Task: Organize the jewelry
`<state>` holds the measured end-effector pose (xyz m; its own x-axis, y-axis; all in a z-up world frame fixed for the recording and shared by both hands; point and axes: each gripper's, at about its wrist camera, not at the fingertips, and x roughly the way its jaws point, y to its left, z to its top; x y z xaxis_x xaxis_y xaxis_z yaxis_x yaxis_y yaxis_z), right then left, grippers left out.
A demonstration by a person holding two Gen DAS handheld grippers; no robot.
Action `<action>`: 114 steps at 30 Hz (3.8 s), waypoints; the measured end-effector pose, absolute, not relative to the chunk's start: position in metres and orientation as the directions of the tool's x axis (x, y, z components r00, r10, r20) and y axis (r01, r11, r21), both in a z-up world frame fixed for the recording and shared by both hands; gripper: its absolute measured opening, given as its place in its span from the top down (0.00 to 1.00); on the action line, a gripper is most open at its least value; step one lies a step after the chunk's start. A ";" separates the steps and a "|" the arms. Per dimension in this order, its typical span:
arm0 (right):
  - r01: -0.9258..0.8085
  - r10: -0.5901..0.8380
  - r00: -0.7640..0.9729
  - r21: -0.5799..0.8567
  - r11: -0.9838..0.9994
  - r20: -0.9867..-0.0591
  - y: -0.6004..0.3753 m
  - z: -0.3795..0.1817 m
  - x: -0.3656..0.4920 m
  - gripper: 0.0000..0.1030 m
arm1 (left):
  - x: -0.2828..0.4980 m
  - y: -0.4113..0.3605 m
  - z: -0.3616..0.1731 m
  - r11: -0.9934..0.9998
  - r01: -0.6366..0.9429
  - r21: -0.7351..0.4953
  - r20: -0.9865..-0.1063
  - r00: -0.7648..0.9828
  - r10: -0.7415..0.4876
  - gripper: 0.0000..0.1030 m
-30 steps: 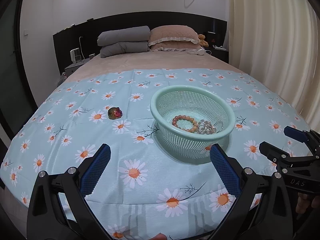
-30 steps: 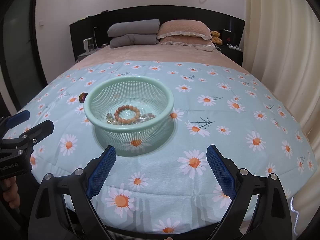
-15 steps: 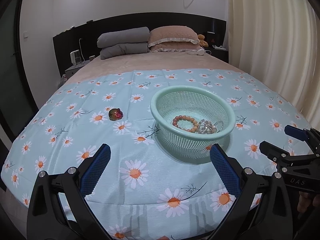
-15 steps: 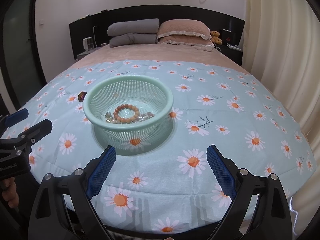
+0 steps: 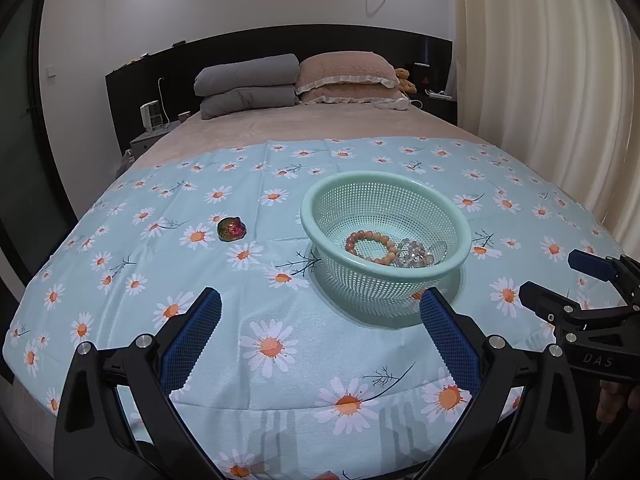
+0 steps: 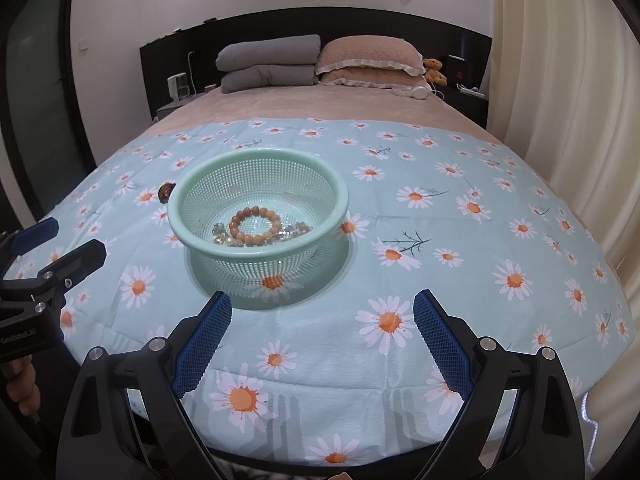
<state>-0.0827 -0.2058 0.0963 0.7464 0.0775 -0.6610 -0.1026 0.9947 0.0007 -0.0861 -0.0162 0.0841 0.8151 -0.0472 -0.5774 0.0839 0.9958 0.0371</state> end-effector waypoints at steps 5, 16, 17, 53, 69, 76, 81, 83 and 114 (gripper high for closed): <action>-0.107 0.082 0.747 0.002 0.994 -0.659 -0.206 0.097 -0.082 0.14 | -0.086 -0.017 0.085 0.996 0.085 0.041 -0.573 0.818 -0.046 0.05; -0.115 0.087 0.748 0.000 0.993 -0.658 -0.205 0.098 -0.082 0.14 | -0.085 -0.015 0.085 0.996 0.090 0.026 -0.576 0.815 -0.058 0.05; -0.115 0.086 0.748 0.000 0.993 -0.658 -0.205 0.098 -0.082 0.14 | -0.085 -0.015 0.085 0.995 0.093 0.023 -0.579 0.813 -0.062 0.05; -0.104 0.082 0.745 0.006 0.995 -0.662 -0.208 0.093 -0.083 0.14 | -0.082 -0.007 0.083 0.999 0.029 0.013 -0.573 0.819 -0.017 0.05; -0.105 0.080 0.743 0.003 0.994 -0.665 -0.207 0.091 -0.084 0.14 | -0.084 -0.009 0.084 0.999 0.038 0.023 -0.574 0.819 -0.018 0.05; -0.107 0.080 0.739 0.001 0.994 -0.669 -0.206 0.090 -0.083 0.14 | -0.084 -0.008 0.083 0.999 0.040 0.022 -0.574 0.819 -0.020 0.05; -0.106 0.079 0.739 0.001 0.994 -0.669 -0.205 0.090 -0.083 0.14 | -0.083 -0.007 0.083 0.998 0.062 -0.003 -0.576 0.816 -0.052 0.05; -0.105 0.079 0.739 0.001 0.994 -0.669 -0.206 0.090 -0.083 0.14 | -0.084 -0.007 0.082 0.999 0.054 0.006 -0.571 0.820 -0.041 0.05; -0.104 0.073 0.745 -0.007 0.995 -0.663 -0.208 0.090 -0.083 0.14 | -0.091 -0.012 0.088 0.997 0.076 0.000 -0.535 0.842 -0.065 0.05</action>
<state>-0.0829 -0.2075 0.0902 0.7449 0.0731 -0.6632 -0.1040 0.9946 -0.0071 -0.0913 -0.0122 0.0885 0.8422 -0.0646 -0.5352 0.0765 0.9971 0.0000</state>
